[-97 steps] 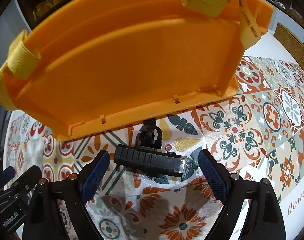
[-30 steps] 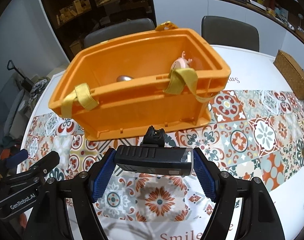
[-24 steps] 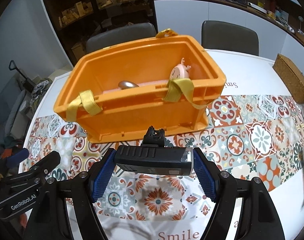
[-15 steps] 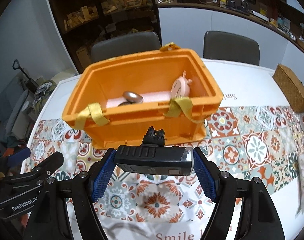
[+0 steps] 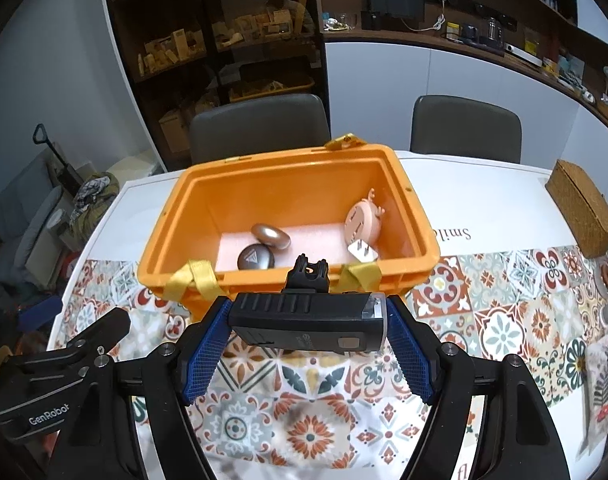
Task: Organize rigid objects
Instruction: 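Lower the black device into the crate and open the right gripper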
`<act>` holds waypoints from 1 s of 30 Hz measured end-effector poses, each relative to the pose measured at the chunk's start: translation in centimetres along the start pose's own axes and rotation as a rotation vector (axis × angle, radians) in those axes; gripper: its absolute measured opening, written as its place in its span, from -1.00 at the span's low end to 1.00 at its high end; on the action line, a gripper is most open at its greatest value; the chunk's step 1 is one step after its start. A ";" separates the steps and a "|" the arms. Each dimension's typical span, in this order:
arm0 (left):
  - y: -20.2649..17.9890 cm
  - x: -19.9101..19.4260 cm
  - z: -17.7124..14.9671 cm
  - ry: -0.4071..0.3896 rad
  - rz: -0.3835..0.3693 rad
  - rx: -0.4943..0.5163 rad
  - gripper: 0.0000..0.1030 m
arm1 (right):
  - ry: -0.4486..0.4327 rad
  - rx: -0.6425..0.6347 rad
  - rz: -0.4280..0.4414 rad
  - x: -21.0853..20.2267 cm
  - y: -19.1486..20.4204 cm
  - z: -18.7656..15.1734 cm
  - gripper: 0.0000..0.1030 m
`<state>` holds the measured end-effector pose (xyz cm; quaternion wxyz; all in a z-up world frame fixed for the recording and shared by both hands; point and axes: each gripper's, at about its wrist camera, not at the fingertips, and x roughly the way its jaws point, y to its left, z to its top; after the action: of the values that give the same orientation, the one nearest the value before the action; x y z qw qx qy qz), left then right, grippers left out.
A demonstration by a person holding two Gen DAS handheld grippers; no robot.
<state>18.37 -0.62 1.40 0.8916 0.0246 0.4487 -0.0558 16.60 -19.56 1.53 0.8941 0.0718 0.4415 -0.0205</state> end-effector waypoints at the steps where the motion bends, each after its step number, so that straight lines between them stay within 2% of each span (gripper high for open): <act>1: 0.0 0.0 0.3 -0.002 0.000 0.000 0.99 | 0.000 0.000 -0.001 0.1 -0.1 0.2 0.47; 14: 0.3 1.6 3.4 -0.016 0.018 -0.011 0.99 | -0.009 -0.022 -0.020 3.2 0.3 4.4 0.44; 19: 0.5 2.3 4.0 -0.007 0.034 -0.014 0.99 | 0.026 0.004 -0.022 5.8 0.2 6.3 0.44; 30: 1.2 4.2 5.9 0.025 0.033 -0.036 0.99 | 0.077 -0.008 -0.021 8.4 0.9 8.3 0.44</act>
<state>25.76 -0.29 1.55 0.8871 0.0165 0.4602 -0.0329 28.36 -19.61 -0.07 0.8764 0.0644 0.4766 -0.0251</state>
